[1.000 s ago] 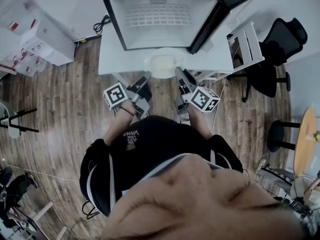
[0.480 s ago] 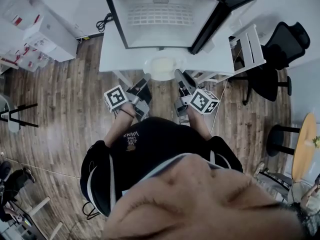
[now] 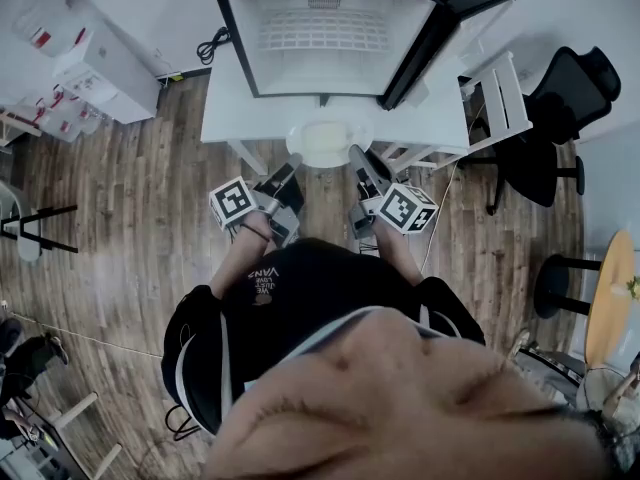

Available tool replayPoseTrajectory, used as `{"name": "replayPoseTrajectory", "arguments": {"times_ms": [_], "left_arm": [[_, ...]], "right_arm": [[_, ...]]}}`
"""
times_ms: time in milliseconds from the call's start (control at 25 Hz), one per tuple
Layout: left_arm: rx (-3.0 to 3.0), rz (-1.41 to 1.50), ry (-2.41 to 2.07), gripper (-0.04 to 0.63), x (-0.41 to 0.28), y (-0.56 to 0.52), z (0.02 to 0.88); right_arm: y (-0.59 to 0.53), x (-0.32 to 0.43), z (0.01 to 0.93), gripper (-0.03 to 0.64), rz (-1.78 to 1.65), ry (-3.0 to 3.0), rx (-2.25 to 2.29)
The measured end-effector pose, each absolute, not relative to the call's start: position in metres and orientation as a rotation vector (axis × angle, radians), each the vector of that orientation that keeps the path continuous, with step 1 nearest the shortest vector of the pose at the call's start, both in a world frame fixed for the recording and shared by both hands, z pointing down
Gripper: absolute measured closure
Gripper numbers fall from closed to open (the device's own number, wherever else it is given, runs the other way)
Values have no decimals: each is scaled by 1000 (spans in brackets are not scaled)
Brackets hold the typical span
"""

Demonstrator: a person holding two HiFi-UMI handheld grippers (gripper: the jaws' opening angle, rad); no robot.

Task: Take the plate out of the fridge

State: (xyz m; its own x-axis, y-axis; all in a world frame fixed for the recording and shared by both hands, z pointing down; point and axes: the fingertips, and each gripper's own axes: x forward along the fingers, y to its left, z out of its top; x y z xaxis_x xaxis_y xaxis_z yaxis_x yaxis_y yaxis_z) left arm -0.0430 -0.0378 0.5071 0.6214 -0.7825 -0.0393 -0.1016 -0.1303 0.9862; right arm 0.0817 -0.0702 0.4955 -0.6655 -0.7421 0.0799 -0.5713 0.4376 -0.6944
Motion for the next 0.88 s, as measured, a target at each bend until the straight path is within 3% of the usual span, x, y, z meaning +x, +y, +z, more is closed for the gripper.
{"name": "replayPoseTrajectory", "arguments": {"times_ms": [880], "left_arm": [[1612,-705,-749,565,-39,-22,508]], "right_arm": [[-56,84,496,500,-1041,2469,-1147]]}}
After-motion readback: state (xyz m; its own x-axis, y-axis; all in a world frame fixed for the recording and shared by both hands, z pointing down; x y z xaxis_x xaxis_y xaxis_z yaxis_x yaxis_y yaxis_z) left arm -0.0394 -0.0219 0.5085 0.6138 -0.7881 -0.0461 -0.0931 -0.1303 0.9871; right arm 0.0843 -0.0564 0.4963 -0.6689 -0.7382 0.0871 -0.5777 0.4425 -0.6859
